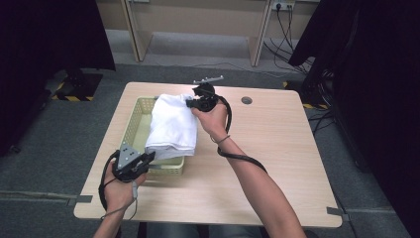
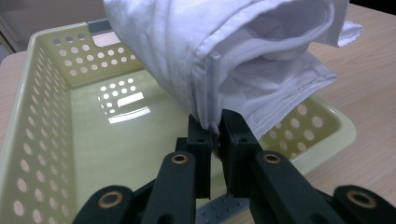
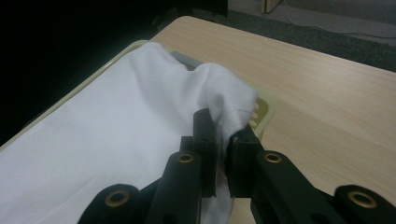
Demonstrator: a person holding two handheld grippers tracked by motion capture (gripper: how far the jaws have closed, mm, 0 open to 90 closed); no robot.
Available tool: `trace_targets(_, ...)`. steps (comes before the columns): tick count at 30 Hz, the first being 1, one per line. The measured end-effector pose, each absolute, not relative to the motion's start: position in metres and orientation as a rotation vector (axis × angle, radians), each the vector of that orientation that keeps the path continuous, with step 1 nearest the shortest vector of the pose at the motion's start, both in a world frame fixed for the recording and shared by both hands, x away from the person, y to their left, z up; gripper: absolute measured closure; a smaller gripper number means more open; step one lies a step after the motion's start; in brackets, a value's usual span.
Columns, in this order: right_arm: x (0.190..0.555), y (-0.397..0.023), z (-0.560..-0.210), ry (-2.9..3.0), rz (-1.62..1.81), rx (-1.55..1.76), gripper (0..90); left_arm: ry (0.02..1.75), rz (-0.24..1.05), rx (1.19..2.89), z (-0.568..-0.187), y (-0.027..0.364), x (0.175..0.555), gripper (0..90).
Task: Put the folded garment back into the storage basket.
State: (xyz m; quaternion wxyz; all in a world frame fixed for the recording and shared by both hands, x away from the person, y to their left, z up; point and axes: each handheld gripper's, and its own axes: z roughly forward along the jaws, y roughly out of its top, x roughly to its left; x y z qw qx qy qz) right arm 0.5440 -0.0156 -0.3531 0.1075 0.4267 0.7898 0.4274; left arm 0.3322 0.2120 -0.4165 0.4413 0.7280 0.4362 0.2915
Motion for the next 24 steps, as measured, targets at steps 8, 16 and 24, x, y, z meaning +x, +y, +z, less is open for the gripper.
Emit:
trace_targets(8, 0.5439, -0.0123, -0.3525, 2.327, 1.263, 1.252, 84.4, 1.086, 0.734, 1.807, -0.4167, 0.2154, 0.3326, 82.4)
trace_targets(16, 0.5438, -0.0096, -0.3525, 2.330, 1.264, 1.255, 84.3, 1.094, 0.739, 1.805, -0.4169, 0.2178, 0.3325, 82.4)
trace_targets(24, 0.5437, -0.0059, -0.3524, 2.333, 1.267, 1.248, 84.3, 1.103, 0.743, 1.802, -0.4168, 0.2214, 0.3321, 82.3)
